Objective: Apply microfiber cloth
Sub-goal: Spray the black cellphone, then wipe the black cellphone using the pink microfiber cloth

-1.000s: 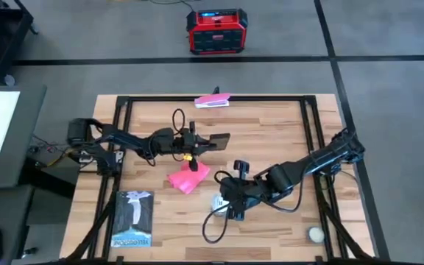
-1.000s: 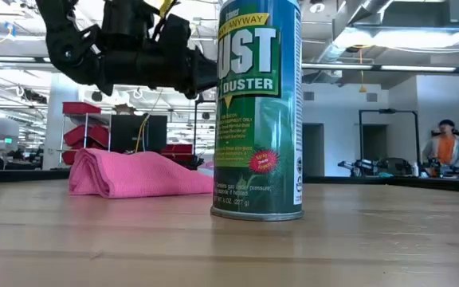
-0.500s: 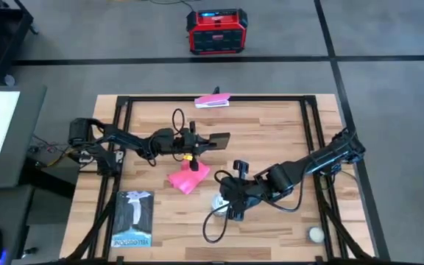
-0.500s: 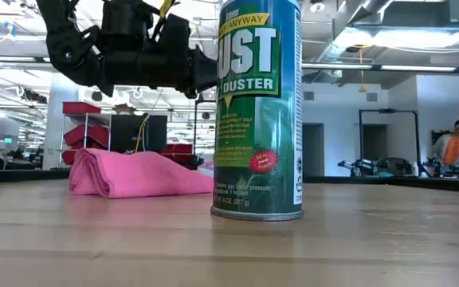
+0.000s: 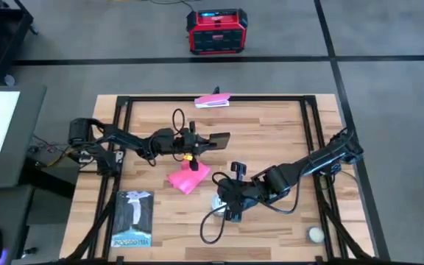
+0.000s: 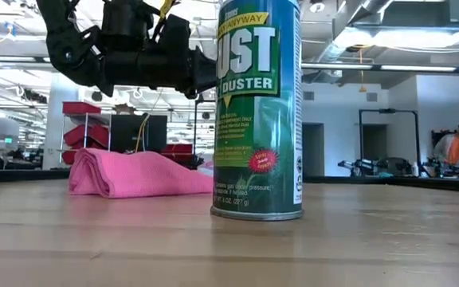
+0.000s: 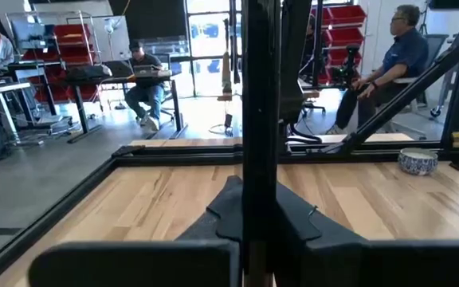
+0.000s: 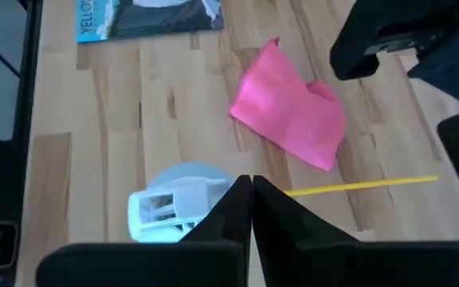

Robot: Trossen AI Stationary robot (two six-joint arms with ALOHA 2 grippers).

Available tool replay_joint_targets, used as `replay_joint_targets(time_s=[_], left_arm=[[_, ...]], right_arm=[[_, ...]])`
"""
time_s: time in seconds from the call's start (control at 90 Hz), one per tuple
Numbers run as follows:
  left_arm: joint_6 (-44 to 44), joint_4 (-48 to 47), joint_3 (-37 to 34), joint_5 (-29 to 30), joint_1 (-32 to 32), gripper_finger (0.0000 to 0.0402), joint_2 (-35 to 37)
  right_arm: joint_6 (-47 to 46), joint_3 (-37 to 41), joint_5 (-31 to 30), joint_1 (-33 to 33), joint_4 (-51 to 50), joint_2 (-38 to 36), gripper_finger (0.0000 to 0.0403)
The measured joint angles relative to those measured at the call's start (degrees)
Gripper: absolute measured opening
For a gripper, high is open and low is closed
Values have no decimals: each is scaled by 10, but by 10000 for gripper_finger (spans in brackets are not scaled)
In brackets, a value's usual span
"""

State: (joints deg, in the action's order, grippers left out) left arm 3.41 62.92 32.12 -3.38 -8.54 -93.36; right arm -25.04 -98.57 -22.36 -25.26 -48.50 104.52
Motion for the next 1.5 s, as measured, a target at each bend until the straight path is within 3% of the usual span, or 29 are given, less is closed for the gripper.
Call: replay_joint_targets(time_s=[0.6, 0.789, 1.122, 1.5], left_arm=[[0, 5, -22, 8, 1, 5, 12], [0, 5, -71, 21, -2, 5, 71], [11, -86, -140, 63, -5, 5, 221], [3, -129, -177, 74, -25, 5, 279]], right_arm=[[0, 1, -4, -2, -3, 2, 0], [1, 2, -20, -3, -2, -4, 0], [68, 3, -29, 17, 42, -11, 3], [174, 3, -32, 107, 42, -17, 62]])
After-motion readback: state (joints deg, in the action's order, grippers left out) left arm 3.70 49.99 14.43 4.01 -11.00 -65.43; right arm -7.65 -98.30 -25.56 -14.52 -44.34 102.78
